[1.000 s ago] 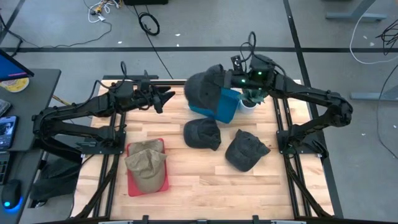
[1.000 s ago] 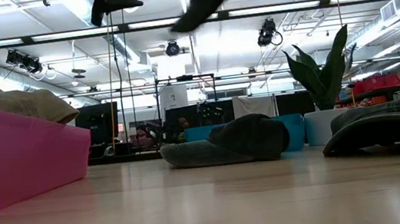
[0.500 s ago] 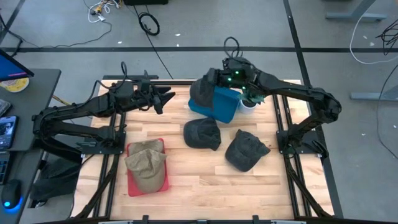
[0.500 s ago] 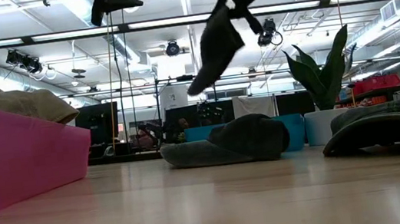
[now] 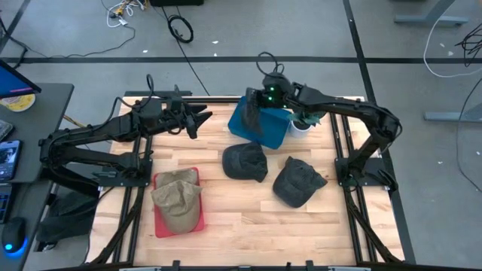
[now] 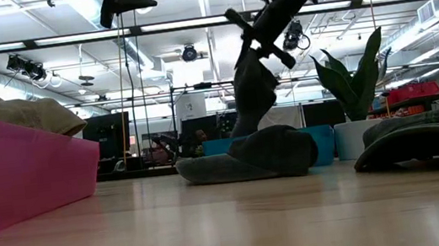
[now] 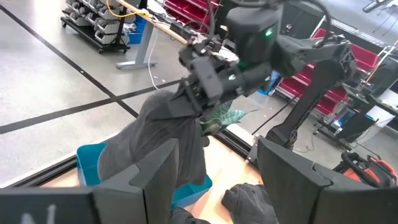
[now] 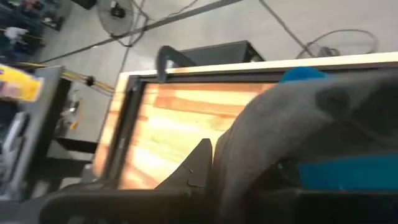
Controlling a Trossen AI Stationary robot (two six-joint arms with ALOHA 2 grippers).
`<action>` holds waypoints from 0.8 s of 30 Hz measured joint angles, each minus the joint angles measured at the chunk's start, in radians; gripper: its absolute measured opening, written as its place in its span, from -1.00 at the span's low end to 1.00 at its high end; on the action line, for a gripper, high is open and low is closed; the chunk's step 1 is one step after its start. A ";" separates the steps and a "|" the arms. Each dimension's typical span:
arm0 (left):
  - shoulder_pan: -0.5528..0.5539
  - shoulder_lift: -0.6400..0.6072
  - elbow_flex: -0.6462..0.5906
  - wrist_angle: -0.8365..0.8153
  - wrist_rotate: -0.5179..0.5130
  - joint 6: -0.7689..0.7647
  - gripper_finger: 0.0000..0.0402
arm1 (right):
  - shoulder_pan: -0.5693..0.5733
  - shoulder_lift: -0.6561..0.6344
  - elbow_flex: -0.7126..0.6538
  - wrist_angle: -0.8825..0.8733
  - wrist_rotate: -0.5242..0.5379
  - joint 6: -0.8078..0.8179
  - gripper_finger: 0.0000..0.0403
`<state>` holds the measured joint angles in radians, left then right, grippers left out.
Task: Pick & Place hat
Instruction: Put the middle black cap into the blue bin
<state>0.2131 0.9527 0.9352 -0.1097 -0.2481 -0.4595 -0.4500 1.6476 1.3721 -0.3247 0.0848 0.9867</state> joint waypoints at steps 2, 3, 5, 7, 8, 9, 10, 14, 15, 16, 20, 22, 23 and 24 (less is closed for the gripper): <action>0.000 0.000 0.000 0.000 0.000 0.000 0.10 | -0.003 0.019 0.000 0.000 0.013 -0.002 -0.86; 0.000 0.000 0.000 0.000 0.000 0.000 0.10 | -0.005 0.027 0.000 -0.003 0.014 -0.002 -0.86; 0.000 0.000 0.000 0.000 0.000 0.000 0.10 | -0.008 0.046 0.000 -0.002 0.017 -0.004 -0.86; 0.000 0.000 0.000 0.000 0.000 0.000 0.10 | -0.009 0.061 0.000 -0.007 0.018 -0.004 -0.86; 0.000 0.000 0.000 0.000 0.000 0.001 0.10 | -0.009 0.067 0.000 -0.007 0.020 -0.004 -0.86; 0.000 0.000 0.000 0.001 0.000 0.001 0.10 | -0.009 0.072 0.000 -0.008 0.021 -0.004 -0.86; 0.000 0.000 0.000 0.000 0.000 0.001 0.10 | -0.009 0.078 0.000 -0.006 0.026 -0.004 -0.86; 0.000 0.000 0.000 0.001 0.000 0.001 0.10 | -0.009 0.104 0.000 0.001 0.031 -0.001 -0.86; 0.000 0.000 0.000 0.001 0.000 0.001 0.10 | -0.009 0.112 0.000 0.003 0.031 0.001 -0.86; 0.000 0.000 0.000 0.000 0.000 0.001 0.10 | -0.009 0.118 0.000 0.005 0.030 0.008 -0.86; 0.000 0.000 0.000 0.001 0.000 0.001 0.10 | -0.009 0.137 0.000 0.049 0.002 0.028 -0.86; 0.000 0.000 0.000 0.001 0.000 0.001 0.10 | -0.009 0.136 0.000 0.058 0.004 0.046 -0.86; 0.000 0.000 0.000 0.001 0.000 0.001 0.10 | -0.009 0.136 0.000 0.061 0.005 0.049 -0.86; 0.000 0.000 0.000 0.000 0.000 0.001 0.10 | -0.009 0.136 0.000 0.059 0.004 0.048 -0.86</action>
<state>0.2131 0.9531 0.9352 -0.1093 -0.2481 -0.4583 -0.4587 1.7840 1.3724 -0.2658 0.0891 1.0351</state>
